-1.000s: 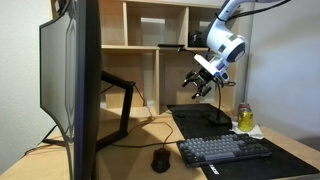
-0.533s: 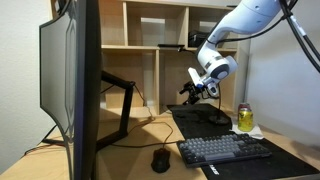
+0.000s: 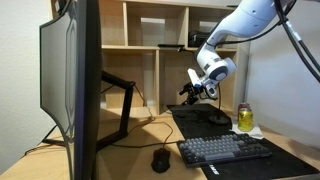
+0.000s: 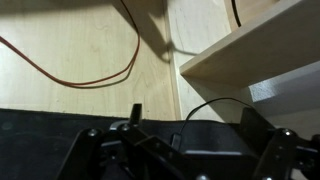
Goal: Turn on the desk lamp
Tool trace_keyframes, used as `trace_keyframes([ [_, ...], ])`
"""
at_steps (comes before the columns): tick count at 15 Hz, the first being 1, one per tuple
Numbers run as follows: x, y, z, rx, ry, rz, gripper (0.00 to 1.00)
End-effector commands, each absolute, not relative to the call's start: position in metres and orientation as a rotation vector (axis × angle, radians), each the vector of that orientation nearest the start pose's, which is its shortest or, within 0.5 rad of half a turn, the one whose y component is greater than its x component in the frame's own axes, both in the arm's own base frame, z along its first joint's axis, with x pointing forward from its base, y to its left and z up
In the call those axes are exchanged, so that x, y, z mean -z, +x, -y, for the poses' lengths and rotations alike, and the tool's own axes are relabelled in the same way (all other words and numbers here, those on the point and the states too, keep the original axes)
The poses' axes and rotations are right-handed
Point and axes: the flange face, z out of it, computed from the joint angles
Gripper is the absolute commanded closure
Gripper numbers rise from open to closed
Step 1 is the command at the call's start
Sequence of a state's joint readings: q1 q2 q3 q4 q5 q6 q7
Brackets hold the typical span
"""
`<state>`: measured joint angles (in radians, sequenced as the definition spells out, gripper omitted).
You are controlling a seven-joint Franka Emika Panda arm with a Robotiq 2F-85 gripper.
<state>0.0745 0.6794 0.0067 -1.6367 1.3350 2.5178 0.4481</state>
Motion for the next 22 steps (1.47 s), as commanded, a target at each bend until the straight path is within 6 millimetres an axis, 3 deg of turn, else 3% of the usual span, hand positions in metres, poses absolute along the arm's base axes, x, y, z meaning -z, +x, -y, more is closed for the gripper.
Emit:
trace_keyframes([
  [1,-0.21,0.739,-0.04,-0.092,-1.534,-1.589,0.0],
  [5,-0.186,0.761,-0.037,-0.067,-1.452,-1.718,0.0],
  [7,-0.188,0.752,-0.036,-0.086,-1.477,-1.7,0.0],
  [11,-0.185,0.753,-0.037,-0.088,-1.476,-1.701,0.0],
  [16,-0.139,0.762,-0.033,-0.135,-1.435,-1.841,0.0],
  [22,-0.114,0.774,-0.031,-0.111,-1.357,-1.919,0.0],
])
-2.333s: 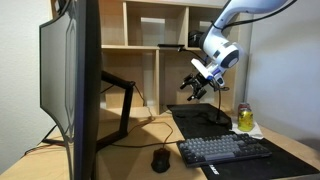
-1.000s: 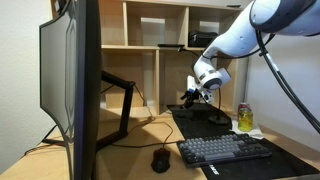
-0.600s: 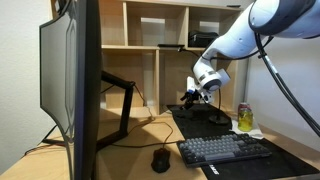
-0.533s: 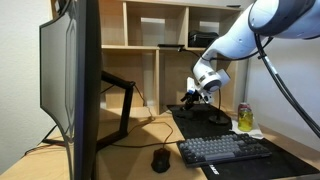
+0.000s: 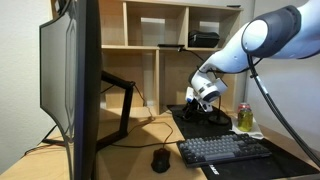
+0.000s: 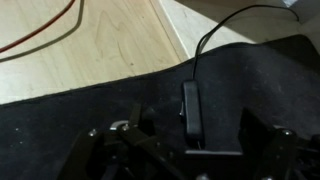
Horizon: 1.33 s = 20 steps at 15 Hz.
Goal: Turn on the desk lamp
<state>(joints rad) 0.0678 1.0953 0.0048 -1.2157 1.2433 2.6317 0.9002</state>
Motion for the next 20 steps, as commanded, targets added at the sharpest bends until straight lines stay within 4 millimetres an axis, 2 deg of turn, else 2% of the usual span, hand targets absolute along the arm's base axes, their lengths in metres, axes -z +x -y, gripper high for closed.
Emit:
trace_keyframes([
  [1,-0.113,0.776,-0.031,-0.113,-1.346,-1.925,0.0],
  [4,-0.111,0.78,-0.031,-0.125,-1.338,-1.936,0.0],
  [5,-0.111,0.781,-0.03,-0.123,-1.34,-1.938,0.22],
  [6,-0.111,0.782,-0.03,-0.119,-1.341,-1.942,0.26],
  [16,-0.12,0.791,-0.031,-0.107,-1.345,-1.981,0.95],
  [17,-0.12,0.791,-0.031,-0.104,-1.349,-1.983,1.0],
  [18,-0.12,0.792,-0.031,-0.103,-1.353,-1.987,0.95],
  [20,-0.121,0.793,-0.032,-0.101,-1.36,-1.992,0.95],
])
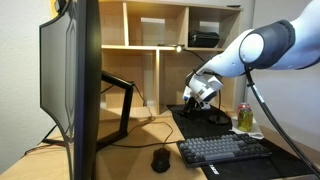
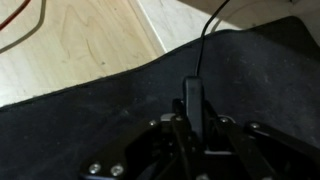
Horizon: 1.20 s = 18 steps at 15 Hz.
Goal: Turn on the desk lamp
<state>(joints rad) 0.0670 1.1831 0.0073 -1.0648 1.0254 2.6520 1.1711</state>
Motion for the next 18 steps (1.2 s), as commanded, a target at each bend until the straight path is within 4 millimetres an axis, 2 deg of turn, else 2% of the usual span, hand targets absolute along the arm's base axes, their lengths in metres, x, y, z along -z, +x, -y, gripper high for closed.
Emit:
trace_keyframes([
  [1,-0.121,0.793,-0.032,-0.101,-1.365,-1.994,0.95],
  [2,-0.122,0.793,-0.033,-0.105,-1.363,-2.003,0.54],
  [3,-0.122,0.793,-0.033,-0.118,-1.377,-2.003,0.53],
  [5,-0.122,0.793,-0.033,-0.12,-1.415,-1.996,0.42],
  [10,-0.123,0.789,-0.033,-0.263,-1.582,-1.984,0.05],
  [11,-0.123,0.789,-0.031,-0.285,-1.607,-1.987,0.01],
  [15,-0.123,0.785,-0.025,-0.42,-1.729,-1.958,0.0],
  [18,-0.121,0.788,-0.023,-0.369,-1.776,-1.937,0.0],
])
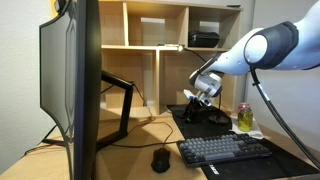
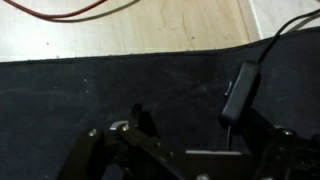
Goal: Turn on the desk lamp
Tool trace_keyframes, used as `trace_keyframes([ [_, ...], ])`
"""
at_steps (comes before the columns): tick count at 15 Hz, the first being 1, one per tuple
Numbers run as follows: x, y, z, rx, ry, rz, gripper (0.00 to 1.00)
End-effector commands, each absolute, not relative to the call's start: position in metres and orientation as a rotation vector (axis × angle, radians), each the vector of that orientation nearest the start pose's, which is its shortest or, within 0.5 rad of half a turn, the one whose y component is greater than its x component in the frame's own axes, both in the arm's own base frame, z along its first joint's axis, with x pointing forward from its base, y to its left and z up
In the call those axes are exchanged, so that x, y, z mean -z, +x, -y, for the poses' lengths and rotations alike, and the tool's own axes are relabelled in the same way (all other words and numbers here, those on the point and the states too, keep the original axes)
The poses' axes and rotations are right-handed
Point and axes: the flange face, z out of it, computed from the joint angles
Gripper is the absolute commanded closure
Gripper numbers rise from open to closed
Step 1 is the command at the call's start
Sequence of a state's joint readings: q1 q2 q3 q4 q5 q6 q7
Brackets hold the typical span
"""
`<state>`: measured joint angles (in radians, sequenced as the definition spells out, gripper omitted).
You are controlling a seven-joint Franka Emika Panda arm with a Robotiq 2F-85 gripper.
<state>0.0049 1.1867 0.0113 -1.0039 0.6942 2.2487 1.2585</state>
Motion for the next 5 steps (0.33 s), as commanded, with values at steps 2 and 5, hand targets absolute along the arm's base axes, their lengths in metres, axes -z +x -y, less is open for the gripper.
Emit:
trace_keyframes([
  [2,-0.1234,0.7838,-0.0269,-0.379,-1.773,-1.956,0.0],
  [5,-0.1232,0.7836,-0.0299,-0.382,-1.776,-1.951,0.0],
])
